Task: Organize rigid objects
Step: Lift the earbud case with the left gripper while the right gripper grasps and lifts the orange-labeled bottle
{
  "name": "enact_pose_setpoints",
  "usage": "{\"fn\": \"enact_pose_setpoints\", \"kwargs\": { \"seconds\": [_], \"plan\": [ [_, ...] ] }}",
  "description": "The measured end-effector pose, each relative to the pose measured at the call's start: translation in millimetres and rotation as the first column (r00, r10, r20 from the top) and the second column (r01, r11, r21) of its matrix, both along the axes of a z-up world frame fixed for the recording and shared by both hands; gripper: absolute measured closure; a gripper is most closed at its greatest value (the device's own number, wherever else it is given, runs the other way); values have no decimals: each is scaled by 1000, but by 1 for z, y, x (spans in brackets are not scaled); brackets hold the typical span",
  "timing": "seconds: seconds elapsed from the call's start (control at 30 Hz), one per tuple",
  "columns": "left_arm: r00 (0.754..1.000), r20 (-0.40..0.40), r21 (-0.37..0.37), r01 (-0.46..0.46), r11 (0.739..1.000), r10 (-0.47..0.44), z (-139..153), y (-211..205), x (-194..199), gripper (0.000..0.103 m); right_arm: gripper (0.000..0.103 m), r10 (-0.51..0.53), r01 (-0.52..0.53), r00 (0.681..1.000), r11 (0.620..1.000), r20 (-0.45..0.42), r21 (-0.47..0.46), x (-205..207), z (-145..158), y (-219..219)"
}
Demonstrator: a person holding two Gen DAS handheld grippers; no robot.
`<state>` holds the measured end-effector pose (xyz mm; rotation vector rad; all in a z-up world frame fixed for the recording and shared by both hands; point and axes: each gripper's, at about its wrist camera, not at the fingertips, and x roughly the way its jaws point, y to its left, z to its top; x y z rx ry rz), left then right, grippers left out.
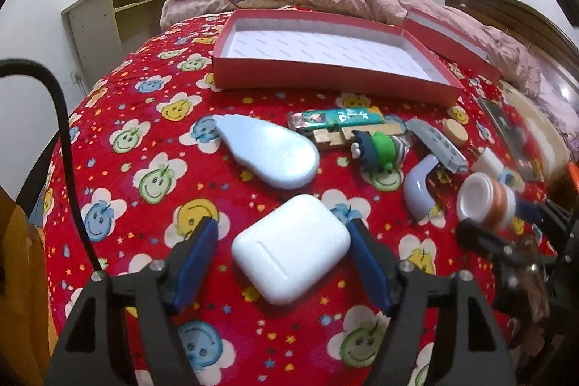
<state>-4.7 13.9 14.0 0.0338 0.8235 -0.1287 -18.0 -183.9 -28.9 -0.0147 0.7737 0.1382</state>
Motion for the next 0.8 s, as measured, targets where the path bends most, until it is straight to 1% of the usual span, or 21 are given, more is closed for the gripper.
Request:
{"fn": "enact_pose_setpoints", "kwargs": {
  "seconds": [0.17,0.3,0.4,0.47,0.5,0.53,0.57,0.63,0.67,0.73,0.8],
  "plan": [
    [1000,-14,-22,11,1000,-11,-1,7,-3,20,22,0,0,1000,1000,2,11,-1,-1,-2],
    [1000,-2,-24,5,1000,-5,-3,10,-7,20,22,-1,1,1000,1000,0,11,-1,-1,-2],
    [1000,11,-6,8,1000,-8,-4,7,-8,21,23,0,0,1000,1000,1,11,-1,-1,-2],
    [1000,21,9,20,1000,-20,-4,4,-9,32,27,-3,3,1000,1000,2,13,-1,-1,-2],
    [999,25,11,27,1000,-27,-4,3,-10,35,31,-10,10,1000,1000,5,14,-2,-1,-3],
    [999,26,9,31,999,-31,-3,2,-10,38,34,-16,16,1000,1000,7,14,-2,-1,-4],
    [999,24,3,32,999,-32,-3,3,-10,38,39,-20,20,1000,1000,9,15,-3,-1,-5],
    [999,25,-5,34,999,-34,-3,3,-11,38,53,-43,43,999,999,15,11,-3,0,-8],
    [999,27,-9,37,999,-36,-3,4,-11,38,55,-51,51,999,999,17,13,-3,0,-10],
    [999,24,-22,39,999,-38,-2,5,-11,38,66,-69,69,997,997,19,22,-3,1,-15],
    [999,21,-38,42,998,-41,-1,5,-11,38,71,-82,81,996,996,19,40,-3,1,-20]
  ]
}}
